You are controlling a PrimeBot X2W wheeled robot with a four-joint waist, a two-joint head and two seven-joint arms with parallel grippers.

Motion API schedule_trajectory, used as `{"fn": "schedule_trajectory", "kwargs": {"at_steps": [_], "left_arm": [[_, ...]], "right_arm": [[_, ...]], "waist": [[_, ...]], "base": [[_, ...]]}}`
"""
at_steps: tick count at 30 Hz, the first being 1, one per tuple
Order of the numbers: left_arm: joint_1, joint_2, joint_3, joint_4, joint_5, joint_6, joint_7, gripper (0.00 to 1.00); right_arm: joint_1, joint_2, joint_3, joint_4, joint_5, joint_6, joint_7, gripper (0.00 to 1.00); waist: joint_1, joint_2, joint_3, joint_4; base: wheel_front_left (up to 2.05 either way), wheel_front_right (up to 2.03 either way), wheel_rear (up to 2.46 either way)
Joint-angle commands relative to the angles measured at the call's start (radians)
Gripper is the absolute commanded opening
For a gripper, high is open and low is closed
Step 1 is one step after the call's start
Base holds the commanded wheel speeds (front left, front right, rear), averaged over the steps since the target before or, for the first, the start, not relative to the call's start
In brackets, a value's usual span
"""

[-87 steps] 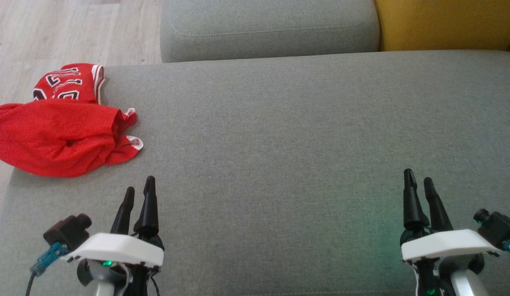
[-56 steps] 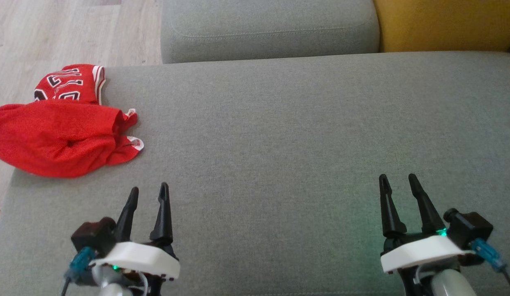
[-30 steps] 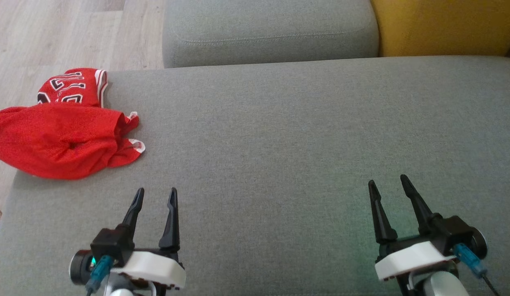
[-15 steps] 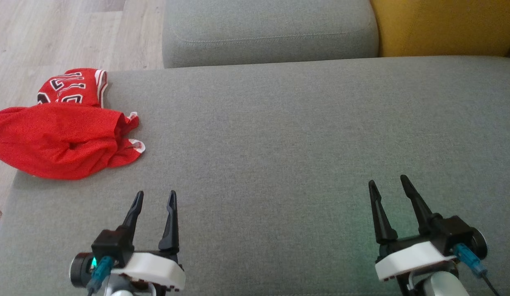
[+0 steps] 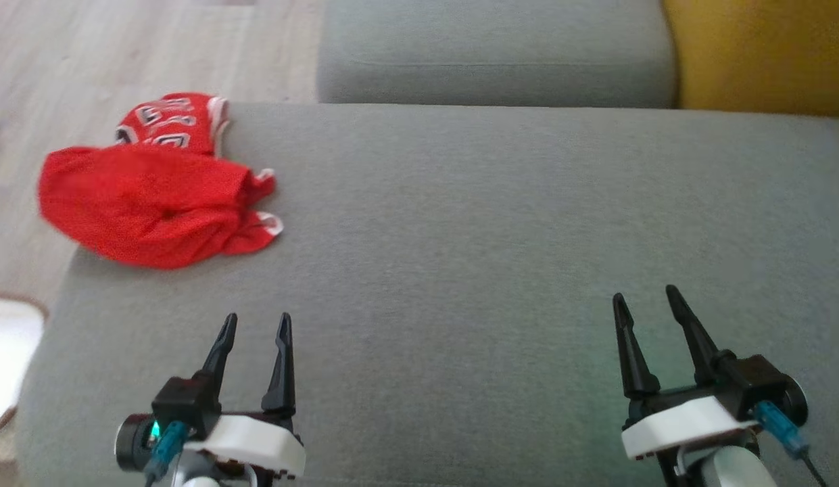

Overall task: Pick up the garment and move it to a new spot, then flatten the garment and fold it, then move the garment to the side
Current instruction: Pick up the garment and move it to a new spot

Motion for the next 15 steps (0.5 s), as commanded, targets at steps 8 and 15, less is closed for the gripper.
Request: {"fn": "schedule_trajectory", "kwargs": {"at_steps": [8,15], "left_arm": [[-0.041,0.01,0.053,-0.062,0.025,-0.003,-0.012,1.0],[-0.031,0.014,0.09,-0.07,0.026,0.0,-0.012,1.0]], "right_arm": [[-0.019,-0.009,0.025,-0.051,0.015,-0.001,-0.011,1.0],[-0.028,-0.009,0.038,-0.051,0.021,-0.001,-0.011,1.0]], "waist": [[0.0,0.0,0.006,0.224],[0.0,0.0,0.013,0.335]], "base": [[0.0,0.0,0.0],[0.0,0.0,0.0]]}}
